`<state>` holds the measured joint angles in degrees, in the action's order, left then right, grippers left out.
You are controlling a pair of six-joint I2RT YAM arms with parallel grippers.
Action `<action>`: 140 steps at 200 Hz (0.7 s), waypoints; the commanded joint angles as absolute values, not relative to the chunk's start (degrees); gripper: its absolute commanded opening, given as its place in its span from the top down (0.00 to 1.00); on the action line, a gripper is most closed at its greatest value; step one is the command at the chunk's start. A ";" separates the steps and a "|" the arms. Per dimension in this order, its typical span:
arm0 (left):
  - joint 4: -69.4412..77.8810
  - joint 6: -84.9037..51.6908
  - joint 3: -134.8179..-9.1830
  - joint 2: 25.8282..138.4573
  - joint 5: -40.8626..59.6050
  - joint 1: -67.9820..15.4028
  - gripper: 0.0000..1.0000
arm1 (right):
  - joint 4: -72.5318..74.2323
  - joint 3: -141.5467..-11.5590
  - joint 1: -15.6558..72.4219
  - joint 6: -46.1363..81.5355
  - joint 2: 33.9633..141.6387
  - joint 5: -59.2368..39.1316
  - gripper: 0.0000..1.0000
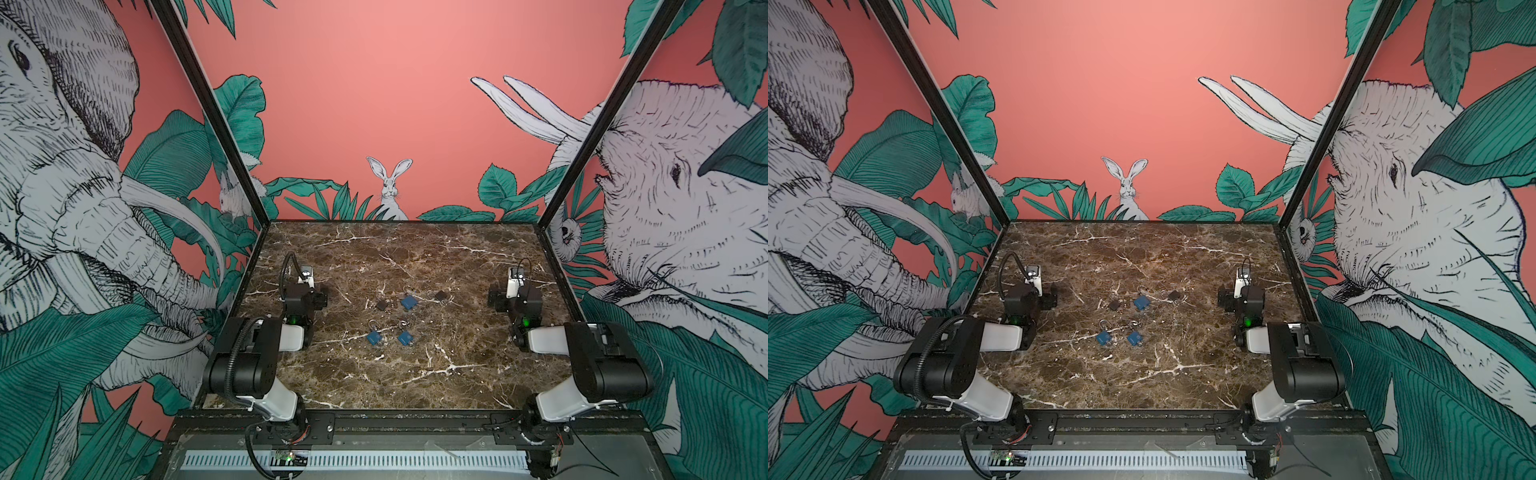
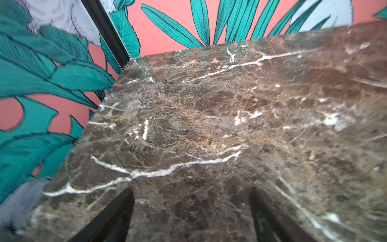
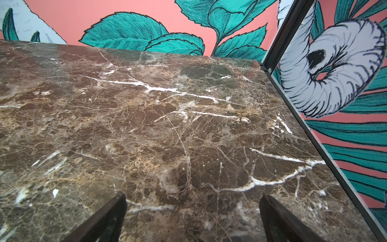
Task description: Lock with the key
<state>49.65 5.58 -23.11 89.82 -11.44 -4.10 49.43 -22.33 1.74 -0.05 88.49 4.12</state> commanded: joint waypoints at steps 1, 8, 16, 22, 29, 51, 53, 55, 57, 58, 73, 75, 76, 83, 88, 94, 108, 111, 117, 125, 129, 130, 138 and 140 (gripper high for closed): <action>43.68 4.15 -24.34 82.35 -16.74 -4.37 0.25 | 43.12 -24.40 3.07 -0.76 82.83 7.51 0.02; 37.68 3.65 -25.77 78.67 -17.01 -4.38 0.28 | 36.37 -26.75 4.09 -1.18 79.24 9.28 0.05; 32.88 2.98 -27.25 75.34 -17.48 -4.39 0.32 | 26.85 -30.36 5.39 -0.22 76.26 12.01 0.07; 29.96 1.64 -28.40 73.15 -17.72 -4.39 0.34 | 21.05 -33.06 6.31 0.90 74.58 12.41 0.11; 25.58 0.18 -30.06 70.81 -17.19 -4.42 0.36 | 16.58 -35.42 7.55 1.52 73.29 12.47 0.14; 14.48 -3.86 -35.23 66.56 -16.64 -6.12 0.39 | 9.31 -41.05 13.06 4.50 72.88 13.65 0.17; 13.55 -4.22 -35.64 66.41 -16.71 -6.36 0.39 | 8.87 -41.51 13.35 5.15 73.09 13.85 0.17; 12.62 -4.53 -36.07 66.24 -16.74 -6.64 0.39 | 8.35 -41.91 13.69 5.77 73.29 13.72 0.18; 11.70 -4.87 -36.50 66.09 -16.75 -6.85 0.39 | 7.78 -42.38 14.01 6.12 73.61 13.32 0.18; 11.26 -5.07 -36.71 66.09 -16.73 -6.98 0.39 | 7.49 -42.50 14.21 6.27 73.76 12.94 0.19; 4.19 -7.35 -40.42 66.03 -16.55 -9.40 0.41 | 2.21 -47.07 17.43 7.00 77.01 10.73 0.23; 3.22 -7.73 -40.82 66.06 -16.46 -9.73 0.41 | 1.67 -47.67 17.87 7.02 77.50 10.81 0.23; 2.80 -7.95 -41.11 66.07 -16.36 -9.92 0.41 | 1.23 -47.96 18.08 7.03 77.77 10.90 0.24; 0.46 -9.07 -42.61 66.33 -15.45 -11.03 0.42 | -1.02 -49.88 19.55 6.99 79.63 10.71 0.25; -0.88 -9.97 -43.46 66.48 -14.86 -12.18 0.43 | -2.23 -51.04 20.41 6.99 81.01 10.23 0.27; -1.95 -11.19 -44.07 66.59 -14.43 -13.35 0.43 | -3.35 -52.28 21.39 6.96 82.58 9.32 0.28; -3.24 -13.44 -44.75 66.70 -12.85 -15.91 0.44 | -4.60 -54.14 23.43 7.20 85.85 7.79 0.31; -3.48 -13.64 -44.81 66.73 -12.61 -16.41 0.44 | -4.70 -54.37 23.78 7.21 86.31 7.51 0.31; -4.07 -14.28 -45.03 66.73 -12.43 -17.32 0.45 | -4.98 -54.94 24.30 7.30 87.56 6.64 0.31; -5.24 -15.26 -45.33 66.85 -12.71 -18.45 0.44 | -5.34 -55.58 24.79 7.70 88.98 5.73 0.32; -5.47 -15.81 -45.39 66.93 -12.70 -18.81 0.44 | -5.66 -55.86 24.92 7.83 89.65 5.15 0.32; -5.51 -15.90 -45.41 66.95 -12.63 -18.90 0.45 | -5.73 -55.97 24.94 7.83 89.78 4.99 0.33; -5.62 -16.60 -45.36 67.06 -11.71 -19.31 0.45 | -6.33 -56.64 25.19 7.96 91.12 3.79 0.35; -5.67 -16.83 -45.35 67.08 -11.52 -19.35 0.45 | -6.48 -56.81 25.26 7.94 91.27 3.54 0.36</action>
